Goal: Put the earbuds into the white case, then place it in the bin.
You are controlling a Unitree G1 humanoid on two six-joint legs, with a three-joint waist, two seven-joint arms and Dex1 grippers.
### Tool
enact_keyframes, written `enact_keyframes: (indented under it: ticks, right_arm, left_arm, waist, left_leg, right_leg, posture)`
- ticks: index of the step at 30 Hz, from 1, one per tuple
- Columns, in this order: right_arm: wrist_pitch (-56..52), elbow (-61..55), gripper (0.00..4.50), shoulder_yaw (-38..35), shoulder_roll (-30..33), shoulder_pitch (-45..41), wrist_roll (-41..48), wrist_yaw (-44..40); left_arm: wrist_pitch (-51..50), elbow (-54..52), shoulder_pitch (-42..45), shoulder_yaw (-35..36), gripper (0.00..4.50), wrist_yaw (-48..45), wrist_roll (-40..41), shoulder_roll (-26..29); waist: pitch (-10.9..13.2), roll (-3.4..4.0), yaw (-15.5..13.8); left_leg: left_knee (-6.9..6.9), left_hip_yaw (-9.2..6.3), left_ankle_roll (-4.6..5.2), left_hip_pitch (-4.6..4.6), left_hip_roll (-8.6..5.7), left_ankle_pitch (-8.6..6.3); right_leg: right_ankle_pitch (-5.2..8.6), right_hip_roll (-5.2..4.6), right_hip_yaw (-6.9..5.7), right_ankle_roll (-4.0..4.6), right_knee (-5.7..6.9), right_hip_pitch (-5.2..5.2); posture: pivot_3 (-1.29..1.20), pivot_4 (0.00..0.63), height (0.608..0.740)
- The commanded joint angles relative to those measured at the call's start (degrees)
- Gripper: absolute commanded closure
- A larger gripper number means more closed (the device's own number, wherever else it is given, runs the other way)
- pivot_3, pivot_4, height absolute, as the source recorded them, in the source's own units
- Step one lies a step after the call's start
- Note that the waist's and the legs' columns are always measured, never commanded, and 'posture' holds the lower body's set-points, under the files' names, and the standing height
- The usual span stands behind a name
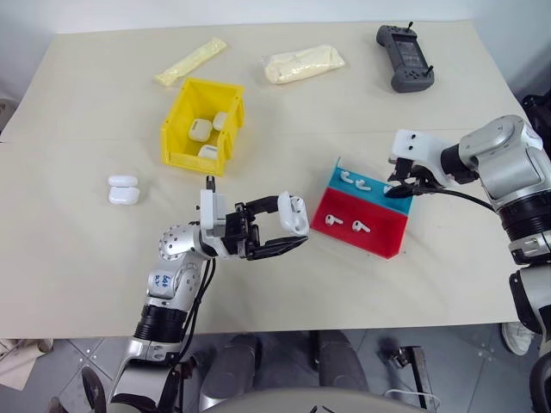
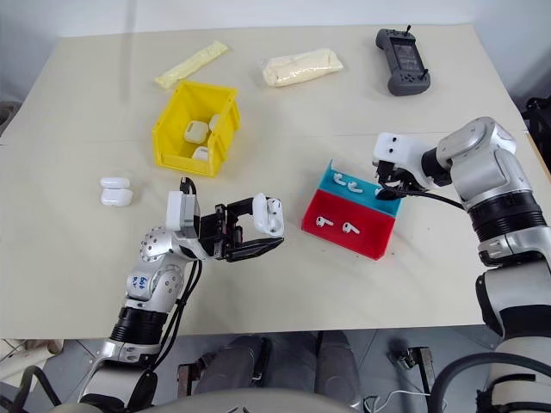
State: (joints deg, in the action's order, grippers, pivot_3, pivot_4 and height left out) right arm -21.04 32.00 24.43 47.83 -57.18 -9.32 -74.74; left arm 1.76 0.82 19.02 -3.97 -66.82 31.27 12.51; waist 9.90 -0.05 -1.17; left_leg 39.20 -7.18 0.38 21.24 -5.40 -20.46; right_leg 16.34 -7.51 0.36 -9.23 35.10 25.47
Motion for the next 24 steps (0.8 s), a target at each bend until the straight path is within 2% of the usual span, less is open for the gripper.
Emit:
enact_keyframes:
  ticks: [1,2,6,18,21,24]
  right_arm:
    - [1.1,1.7,3.00,0.0,-0.6,-0.1,-1.8,-0.5]
    - [1.2,1.7,3.18,0.0,-0.7,-0.1,-1.9,-0.7]
    - [1.5,2.1,4.48,-0.4,-1.2,-0.2,-2.4,-0.8]
    - [2.1,0.8,4.48,-3.1,-0.2,-0.2,-1.6,-1.1]
    - [2.8,0.6,3.90,-4.0,0.2,-1.5,-1.0,-2.2]
    - [2.6,0.9,2.98,-4.6,-0.5,-2.6,-1.0,-2.5]
  left_arm:
    - [1.0,-2.0,0.1,0.2,1.72,0.3,0.1,0.2]
    - [1.0,-2.0,0.1,0.3,1.72,0.3,0.1,0.3]
    - [1.1,-1.7,0.4,0.4,1.72,0.3,0.1,0.4]
    - [1.1,-0.4,1.7,0.4,1.72,-0.5,0.2,0.5]
    - [1.2,-0.1,1.9,0.3,1.72,-0.6,0.1,0.4]
    - [1.2,-0.1,1.8,0.2,1.72,-0.7,0.1,0.2]
  waist:
    - [0.0,-0.01,0.0]
    - [0.0,-0.01,0.0]
    - [0.0,0.00,0.0]
    - [0.0,0.00,0.0]
    - [0.0,0.00,0.1]
    - [0.0,0.00,0.1]
  left_leg:
    - [0.00,0.00,0.00,-0.01,0.00,0.00]
    - [0.00,0.00,0.00,-0.01,0.00,0.00]
    - [0.02,0.00,-0.01,-0.03,0.01,0.00]
    - [0.06,0.01,-0.03,-0.03,0.00,0.01]
    - [0.06,0.02,-0.03,-0.03,-0.01,0.01]
    - [0.06,0.02,-0.02,-0.03,-0.01,0.01]
  right_leg:
    - [0.00,0.00,0.00,0.00,0.00,0.00]
    - [0.00,0.00,0.00,0.00,0.01,-0.01]
    - [-0.01,0.00,0.00,0.01,0.04,-0.01]
    - [-0.01,0.00,0.02,0.02,0.30,-0.01]
    - [-0.01,0.00,0.02,0.02,0.33,0.00]
    - [-0.01,0.00,0.02,0.02,0.33,0.01]
  posture:
    - [0.00,0.150,0.740]
    - [0.00,0.150,0.740]
    - [0.00,0.150,0.740]
    - [0.00,0.150,0.740]
    - [0.00,0.150,0.740]
    - [0.00,0.150,0.740]
